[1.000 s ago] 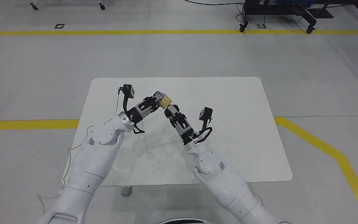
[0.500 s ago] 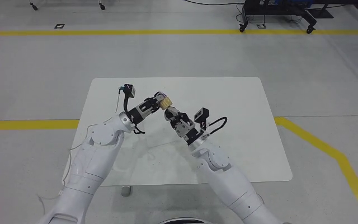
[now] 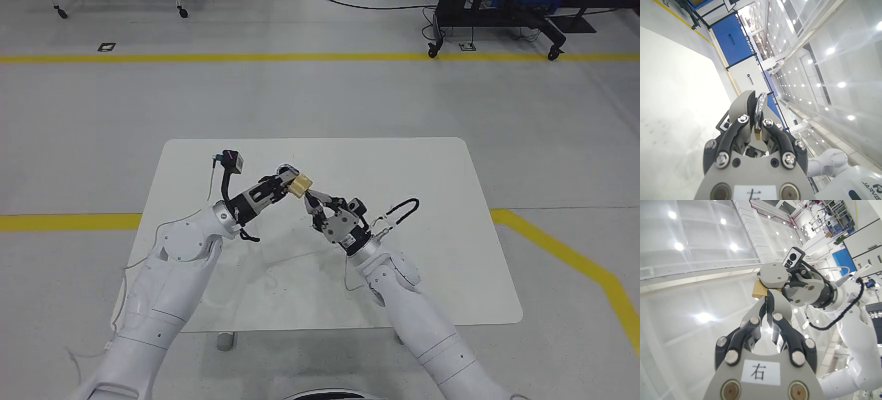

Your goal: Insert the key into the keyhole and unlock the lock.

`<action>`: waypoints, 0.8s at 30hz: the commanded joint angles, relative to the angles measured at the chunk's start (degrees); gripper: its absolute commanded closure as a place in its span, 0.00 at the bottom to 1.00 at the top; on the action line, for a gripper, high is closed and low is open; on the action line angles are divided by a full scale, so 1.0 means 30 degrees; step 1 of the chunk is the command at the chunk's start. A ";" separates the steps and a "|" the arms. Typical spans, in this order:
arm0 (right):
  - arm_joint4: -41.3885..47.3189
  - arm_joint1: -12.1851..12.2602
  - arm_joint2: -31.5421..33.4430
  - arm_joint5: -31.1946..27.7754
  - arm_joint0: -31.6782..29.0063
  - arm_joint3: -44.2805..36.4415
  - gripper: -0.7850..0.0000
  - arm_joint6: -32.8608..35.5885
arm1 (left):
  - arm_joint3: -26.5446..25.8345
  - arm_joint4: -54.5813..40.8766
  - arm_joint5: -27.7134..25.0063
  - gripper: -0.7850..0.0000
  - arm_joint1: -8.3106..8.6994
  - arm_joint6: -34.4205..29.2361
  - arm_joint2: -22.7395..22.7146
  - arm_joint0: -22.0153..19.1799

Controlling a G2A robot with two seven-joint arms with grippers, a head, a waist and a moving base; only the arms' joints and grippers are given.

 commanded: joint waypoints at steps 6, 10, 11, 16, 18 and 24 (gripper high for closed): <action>-0.0374 0.0055 0.0289 -0.0298 -0.0152 -0.0205 1.00 0.0044 | 0.0004 -0.0087 -0.0133 1.00 0.0001 -0.0048 -0.0084 0.0002; -0.1011 0.0127 0.0573 -0.0901 -0.0425 -0.0630 1.00 -0.0509 | 0.0081 -0.0426 -0.0082 1.00 -0.0006 -0.0132 -0.0148 -0.0002; -0.1263 0.0149 0.0607 -0.0993 -0.0495 -0.0767 0.74 -0.0640 | 0.0140 -0.0486 -0.0027 1.00 -0.0006 -0.0129 -0.0181 -0.0025; -0.2295 0.0264 0.0842 -0.1360 -0.0893 -0.1561 0.00 -0.1123 | 0.0289 -0.0716 0.0161 1.00 -0.0007 -0.0183 -0.0279 -0.0115; -0.2733 0.0319 0.0990 -0.1610 -0.1064 -0.1894 0.00 -0.1201 | 0.0321 -0.0739 0.0246 1.00 -0.0003 -0.0203 -0.0316 -0.0134; -0.7801 0.0783 0.2605 -0.4617 -0.2009 -0.3363 0.00 -0.2068 | 0.0923 0.0725 0.3102 1.00 0.0044 -0.1050 0.0209 -0.0815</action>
